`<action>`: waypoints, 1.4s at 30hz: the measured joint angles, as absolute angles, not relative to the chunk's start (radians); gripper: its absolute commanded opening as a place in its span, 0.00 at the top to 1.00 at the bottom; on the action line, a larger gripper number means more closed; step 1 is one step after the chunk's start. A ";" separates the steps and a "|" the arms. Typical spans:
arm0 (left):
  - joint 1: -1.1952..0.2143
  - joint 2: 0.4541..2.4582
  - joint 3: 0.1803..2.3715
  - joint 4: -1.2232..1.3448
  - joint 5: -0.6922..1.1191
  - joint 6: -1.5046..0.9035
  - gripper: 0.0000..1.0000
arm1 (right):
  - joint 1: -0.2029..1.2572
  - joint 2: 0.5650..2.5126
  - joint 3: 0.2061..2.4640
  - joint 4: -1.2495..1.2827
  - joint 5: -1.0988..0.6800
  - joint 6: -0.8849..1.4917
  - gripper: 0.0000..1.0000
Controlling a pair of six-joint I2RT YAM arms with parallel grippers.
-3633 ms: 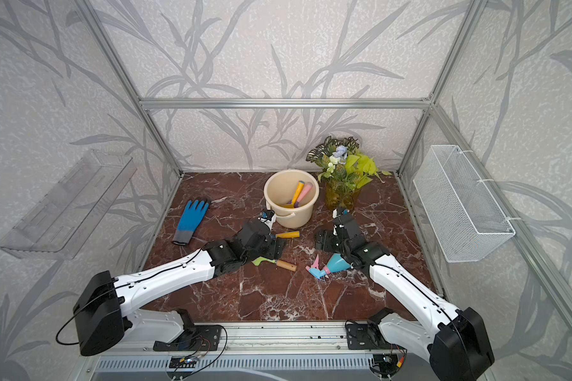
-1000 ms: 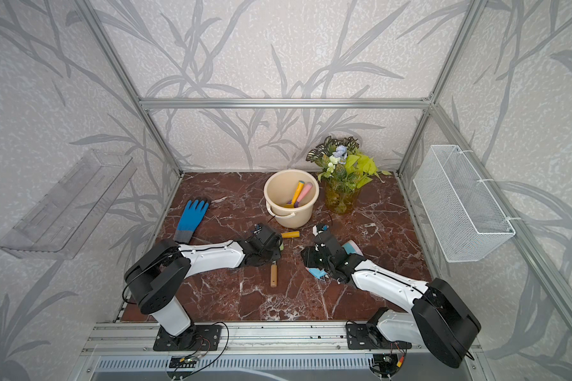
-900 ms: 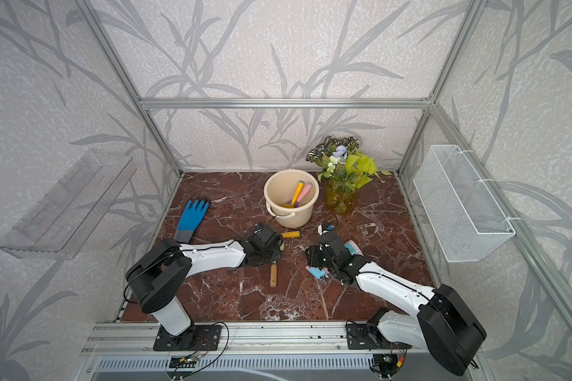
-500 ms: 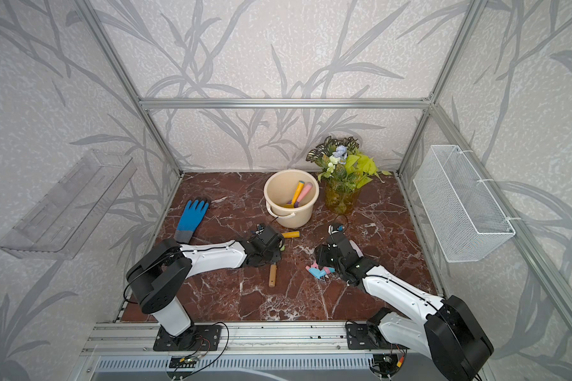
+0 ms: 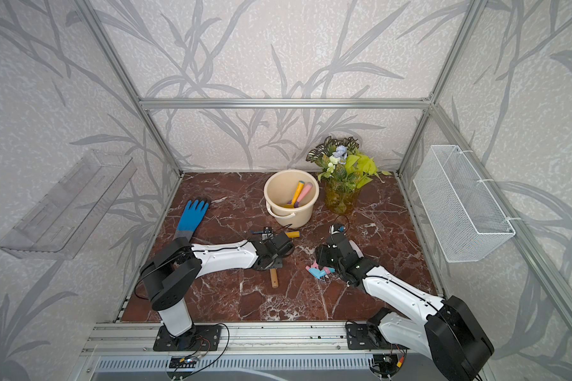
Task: Organize the gardening tools
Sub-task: Pick up the gardening tool from the center of the board.
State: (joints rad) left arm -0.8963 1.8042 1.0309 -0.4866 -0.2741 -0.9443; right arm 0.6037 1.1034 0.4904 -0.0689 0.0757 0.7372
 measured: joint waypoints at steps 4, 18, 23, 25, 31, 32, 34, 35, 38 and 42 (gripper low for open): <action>-0.896 1.804 1.030 -0.485 -0.279 -0.951 0.90 | 0.592 1.069 0.486 -0.089 0.093 0.738 0.51; -0.896 1.734 0.997 -0.614 -0.311 -0.968 1.00 | 0.575 1.032 0.461 -0.108 0.116 0.750 0.50; -0.892 1.632 1.017 -0.721 -0.383 -0.964 1.00 | 0.575 1.034 0.463 -0.110 0.111 0.735 0.49; -0.888 1.593 1.053 -0.751 -0.418 -0.959 1.00 | 0.575 1.038 0.472 -0.112 0.104 0.727 0.49; -0.866 1.525 1.184 -0.812 -0.530 -0.925 1.00 | 0.575 1.046 0.518 -0.113 0.079 0.703 0.49; -0.858 1.517 1.208 -0.817 -0.551 -0.914 1.00 | 0.575 1.046 0.524 -0.114 0.077 0.700 0.49; -0.839 1.507 1.261 -0.817 -0.582 -0.887 1.00 | 0.575 1.046 0.533 -0.114 0.075 0.693 0.49; -0.826 1.506 1.298 -0.815 -0.598 -0.867 1.00 | 0.575 1.046 0.537 -0.116 0.073 0.689 0.49; -0.783 1.514 1.427 -0.796 -0.636 -0.809 1.00 | 0.575 1.046 0.545 -0.117 0.069 0.683 0.49; -0.746 1.576 1.623 -0.740 -0.698 -0.732 1.00 | 0.575 1.043 0.545 -0.123 0.064 0.682 0.49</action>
State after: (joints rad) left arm -0.7460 1.5761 1.6226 -0.7399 -0.6979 -0.7322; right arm 0.5747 1.0428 0.5453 -0.1230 0.0643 0.6819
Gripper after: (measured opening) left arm 0.141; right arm 0.511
